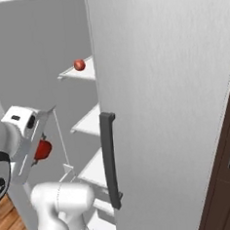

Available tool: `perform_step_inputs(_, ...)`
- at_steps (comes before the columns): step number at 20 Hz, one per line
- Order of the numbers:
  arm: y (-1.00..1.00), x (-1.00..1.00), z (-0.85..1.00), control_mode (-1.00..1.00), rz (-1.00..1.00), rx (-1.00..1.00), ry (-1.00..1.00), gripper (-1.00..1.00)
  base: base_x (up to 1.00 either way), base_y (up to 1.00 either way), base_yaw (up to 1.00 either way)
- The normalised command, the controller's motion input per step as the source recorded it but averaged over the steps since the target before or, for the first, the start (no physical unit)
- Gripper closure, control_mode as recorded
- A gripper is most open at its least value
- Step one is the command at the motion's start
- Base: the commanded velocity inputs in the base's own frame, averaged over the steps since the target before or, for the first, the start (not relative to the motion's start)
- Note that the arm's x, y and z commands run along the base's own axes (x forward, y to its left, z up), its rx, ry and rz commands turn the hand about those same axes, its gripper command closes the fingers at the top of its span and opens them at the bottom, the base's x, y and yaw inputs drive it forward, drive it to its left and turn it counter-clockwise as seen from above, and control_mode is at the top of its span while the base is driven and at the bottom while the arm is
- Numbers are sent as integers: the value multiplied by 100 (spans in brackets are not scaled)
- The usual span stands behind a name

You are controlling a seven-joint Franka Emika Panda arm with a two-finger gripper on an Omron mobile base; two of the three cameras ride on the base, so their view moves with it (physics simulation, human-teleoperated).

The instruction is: Take the peach, bell pepper, and peach from the freezer and place them in the bowl on the counter.

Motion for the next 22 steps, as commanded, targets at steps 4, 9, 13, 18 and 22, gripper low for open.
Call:
perform_step_inputs(4,0,0,0,100,0,0,0,100,-100,50,1)
perform_step_inputs(9,0,0,0,100,0,0,0,100,-71,100,0)
perform_step_inputs(13,0,0,0,100,0,0,0,100,-11,100,0)
perform_step_inputs(18,0,0,0,100,0,0,0,100,1,100,0)
perform_step_inputs(22,0,0,0,100,0,0,0,100,0,100,-1)
